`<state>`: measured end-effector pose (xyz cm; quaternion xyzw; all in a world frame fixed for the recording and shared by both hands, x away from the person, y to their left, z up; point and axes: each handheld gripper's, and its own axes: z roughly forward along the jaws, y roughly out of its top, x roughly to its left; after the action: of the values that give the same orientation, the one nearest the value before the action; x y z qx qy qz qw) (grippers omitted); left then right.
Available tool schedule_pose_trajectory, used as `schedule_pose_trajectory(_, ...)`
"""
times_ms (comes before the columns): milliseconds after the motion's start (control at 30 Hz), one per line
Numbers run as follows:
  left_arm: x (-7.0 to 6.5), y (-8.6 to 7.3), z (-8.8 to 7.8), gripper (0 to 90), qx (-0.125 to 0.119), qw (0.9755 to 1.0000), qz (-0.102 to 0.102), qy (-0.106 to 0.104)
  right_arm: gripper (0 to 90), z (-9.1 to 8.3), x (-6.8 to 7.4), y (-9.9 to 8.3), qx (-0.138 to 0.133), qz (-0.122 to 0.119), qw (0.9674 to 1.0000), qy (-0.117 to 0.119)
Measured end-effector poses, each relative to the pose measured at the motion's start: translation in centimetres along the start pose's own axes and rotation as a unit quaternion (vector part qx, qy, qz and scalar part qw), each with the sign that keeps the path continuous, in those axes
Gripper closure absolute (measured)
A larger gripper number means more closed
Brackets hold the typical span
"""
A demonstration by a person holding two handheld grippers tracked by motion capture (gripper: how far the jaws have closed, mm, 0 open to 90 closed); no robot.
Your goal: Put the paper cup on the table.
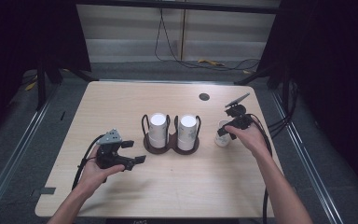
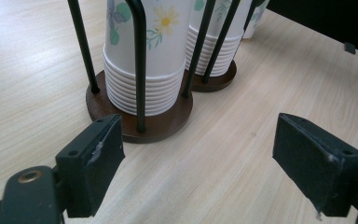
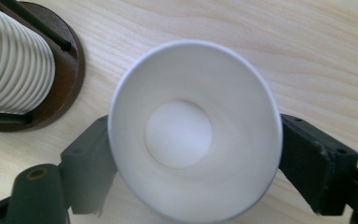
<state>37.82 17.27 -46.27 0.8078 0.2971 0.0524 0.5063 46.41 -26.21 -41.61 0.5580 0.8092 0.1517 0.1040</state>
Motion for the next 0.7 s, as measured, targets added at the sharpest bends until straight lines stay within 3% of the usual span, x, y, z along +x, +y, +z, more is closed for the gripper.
schedule_pose_trajectory(400, -0.1, 0.0, -0.1, 16.3, 0.001, 1.0000, 0.005, 0.001, 17.0, 0.2, -0.1, -1.8, -0.048, 0.020, 0.9985, 0.019)
schedule_pose_trajectory(567, 0.0, 0.0, -0.1, 19.4, 0.007, 0.9999, -0.012, -0.003, 17.0, 0.4, -0.3, -2.7, -0.060, 0.033, 0.9974, 0.022)
schedule_pose_trajectory(700, 0.0, 0.0, -0.1, 19.4, 0.007, 0.9999, -0.011, -0.002, 17.0, 0.6, -0.4, -3.4, -0.076, 0.042, 0.9959, 0.025)
